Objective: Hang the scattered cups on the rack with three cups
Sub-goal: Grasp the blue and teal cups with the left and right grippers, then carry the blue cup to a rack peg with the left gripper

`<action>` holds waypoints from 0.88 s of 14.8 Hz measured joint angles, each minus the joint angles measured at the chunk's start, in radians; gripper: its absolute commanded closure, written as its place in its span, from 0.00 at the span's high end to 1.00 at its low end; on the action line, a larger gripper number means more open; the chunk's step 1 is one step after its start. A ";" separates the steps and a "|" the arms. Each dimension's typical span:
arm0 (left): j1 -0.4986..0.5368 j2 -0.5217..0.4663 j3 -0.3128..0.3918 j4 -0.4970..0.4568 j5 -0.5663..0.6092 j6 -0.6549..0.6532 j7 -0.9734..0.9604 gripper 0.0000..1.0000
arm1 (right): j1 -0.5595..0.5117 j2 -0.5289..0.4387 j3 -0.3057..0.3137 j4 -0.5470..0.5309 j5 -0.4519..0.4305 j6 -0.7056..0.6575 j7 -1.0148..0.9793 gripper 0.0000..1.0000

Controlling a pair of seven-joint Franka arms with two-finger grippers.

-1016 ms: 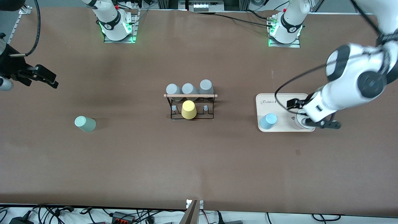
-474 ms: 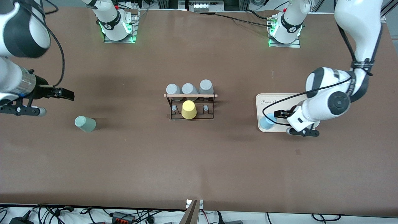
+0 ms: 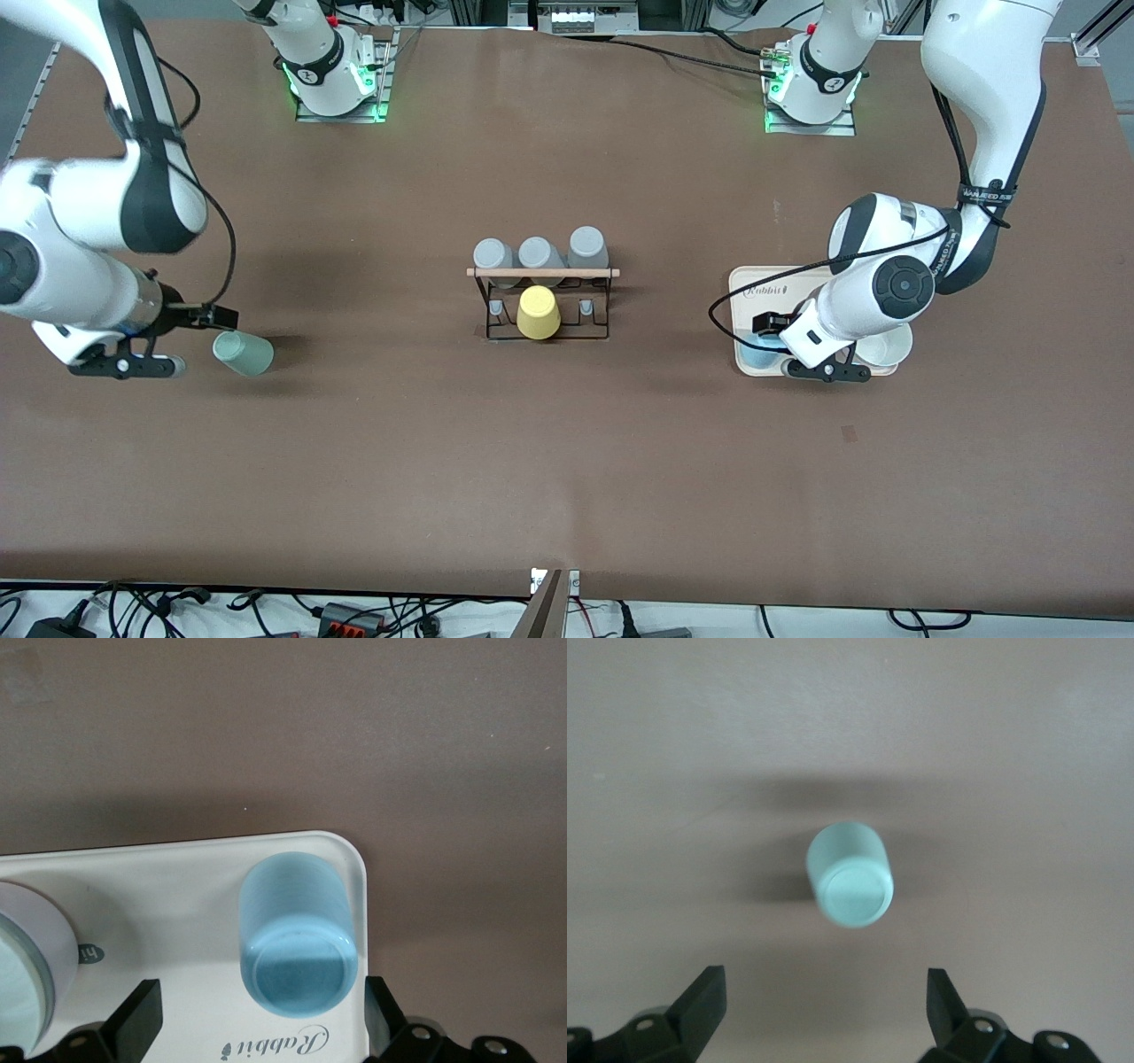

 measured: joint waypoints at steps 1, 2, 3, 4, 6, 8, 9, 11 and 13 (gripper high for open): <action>0.000 0.007 0.000 0.000 0.000 0.014 -0.001 1.00 | -0.014 0.027 0.000 -0.003 -0.001 0.031 -0.017 1.00; 0.000 0.015 0.000 0.000 0.000 0.028 -0.002 1.00 | -0.025 0.050 -0.001 -0.005 -0.001 0.059 -0.033 1.00; 0.000 0.021 0.000 0.000 0.000 0.037 -0.003 1.00 | -0.032 0.068 -0.001 -0.008 -0.001 0.088 -0.040 1.00; -0.001 0.026 0.000 0.000 0.000 0.044 -0.004 1.00 | -0.037 0.083 -0.001 -0.014 -0.001 0.115 -0.044 1.00; -0.008 0.035 0.000 -0.001 0.000 0.063 -0.009 0.96 | -0.039 0.102 -0.001 -0.036 -0.001 0.164 -0.045 1.00; -0.015 0.042 -0.001 -0.003 0.000 0.075 -0.014 0.69 | -0.040 0.117 -0.001 -0.066 -0.001 0.218 -0.045 1.00; -0.017 0.044 -0.001 -0.005 0.000 0.082 -0.015 0.61 | -0.041 0.122 -0.001 -0.081 -0.001 0.238 -0.045 1.00; -0.017 0.046 -0.001 -0.016 0.001 0.108 -0.016 0.45 | -0.044 0.129 -0.001 -0.097 -0.001 0.252 -0.045 1.00; -0.017 0.043 -0.001 -0.023 0.002 0.124 -0.016 0.19 | -0.045 0.129 -0.001 -0.100 -0.001 0.252 -0.045 1.00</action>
